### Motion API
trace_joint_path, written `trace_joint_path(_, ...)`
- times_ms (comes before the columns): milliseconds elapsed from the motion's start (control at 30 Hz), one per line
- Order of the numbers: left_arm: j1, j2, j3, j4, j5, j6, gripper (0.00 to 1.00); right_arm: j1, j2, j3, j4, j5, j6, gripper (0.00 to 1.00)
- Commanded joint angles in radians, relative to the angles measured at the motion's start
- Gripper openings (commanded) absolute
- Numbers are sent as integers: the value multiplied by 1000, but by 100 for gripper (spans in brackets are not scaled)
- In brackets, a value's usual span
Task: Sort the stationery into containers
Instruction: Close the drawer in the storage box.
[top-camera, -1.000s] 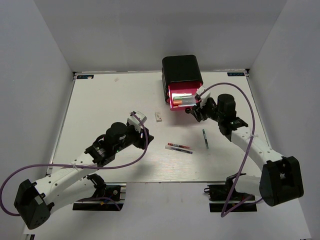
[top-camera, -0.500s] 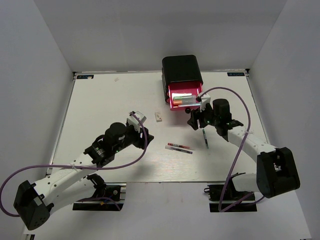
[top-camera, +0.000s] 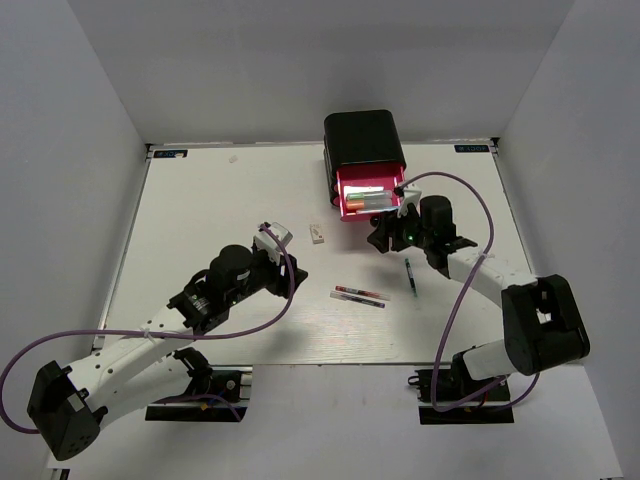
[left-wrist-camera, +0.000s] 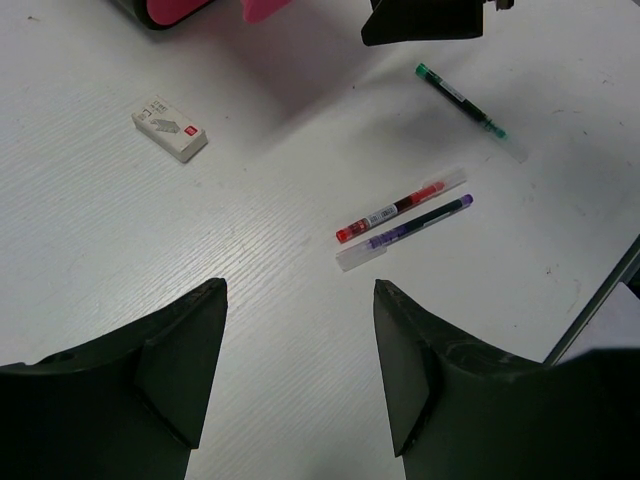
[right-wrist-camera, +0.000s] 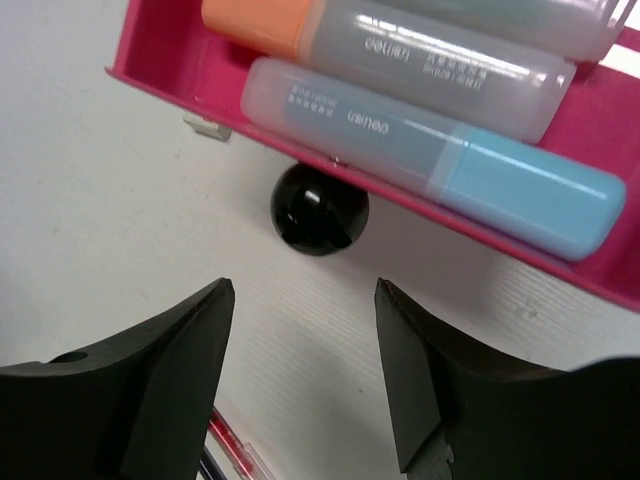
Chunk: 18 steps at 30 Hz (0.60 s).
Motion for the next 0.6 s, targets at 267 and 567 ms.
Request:
trace_joint_path(267,5,-11,-1,15,-13,-4,71,4,31,77,135,-12,121,58)
trace_joint_path(567,5,-11,-1,15,-13,-4,71,3,36,105,158,5,112,37)
